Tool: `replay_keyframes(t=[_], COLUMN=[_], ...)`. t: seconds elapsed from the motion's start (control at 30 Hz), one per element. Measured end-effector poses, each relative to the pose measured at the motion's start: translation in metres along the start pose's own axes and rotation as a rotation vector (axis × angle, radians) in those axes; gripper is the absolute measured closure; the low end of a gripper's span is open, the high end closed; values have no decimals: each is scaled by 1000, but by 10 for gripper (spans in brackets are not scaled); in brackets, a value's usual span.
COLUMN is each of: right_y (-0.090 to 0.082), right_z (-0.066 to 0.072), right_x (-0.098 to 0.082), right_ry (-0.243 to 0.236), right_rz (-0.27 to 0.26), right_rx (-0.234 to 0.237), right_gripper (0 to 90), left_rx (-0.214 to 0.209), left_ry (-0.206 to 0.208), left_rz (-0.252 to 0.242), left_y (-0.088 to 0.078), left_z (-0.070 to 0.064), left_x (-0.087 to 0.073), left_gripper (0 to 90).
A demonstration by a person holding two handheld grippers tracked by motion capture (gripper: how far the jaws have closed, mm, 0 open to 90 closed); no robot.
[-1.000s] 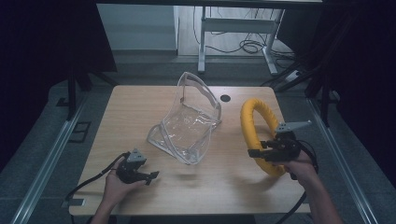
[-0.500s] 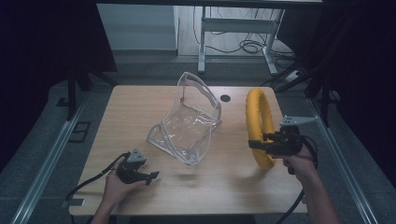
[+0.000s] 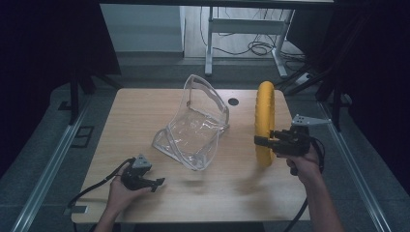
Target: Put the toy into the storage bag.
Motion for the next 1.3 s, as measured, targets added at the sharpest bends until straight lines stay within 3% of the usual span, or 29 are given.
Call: replay_keyframes(t=[0.4, 0.53, 0.7, 1.3], right_y=[21, 26, 32, 41], right_z=[1, 4, 9, 16], right_x=[18, 27, 35, 53], right_ry=[-36, -47, -81, -110], right_rz=[-82, -132, -153, -224], right_rx=[-39, -58, -72, -94], right_gripper=[493, 493, 492, 492], left_rx=[2, -1, -2, -7], left_ry=[5, 5, 5, 8], left_rz=[2, 5, 4, 10], left_y=[0, 2, 2, 3], left_z=[1, 0, -1, -2], left_x=[0, -1, -1, -1], left_gripper=[233, 233, 233, 233])
Point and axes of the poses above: each handheld gripper's, and its own axes: y roughly forward along the jaws, x roughly out of its top, z roughly to its left, the point moved 7 cm from there along y, roughly forward along the jaws, and after that the axes turned 14 degrees about x, right-handed, at the moved point
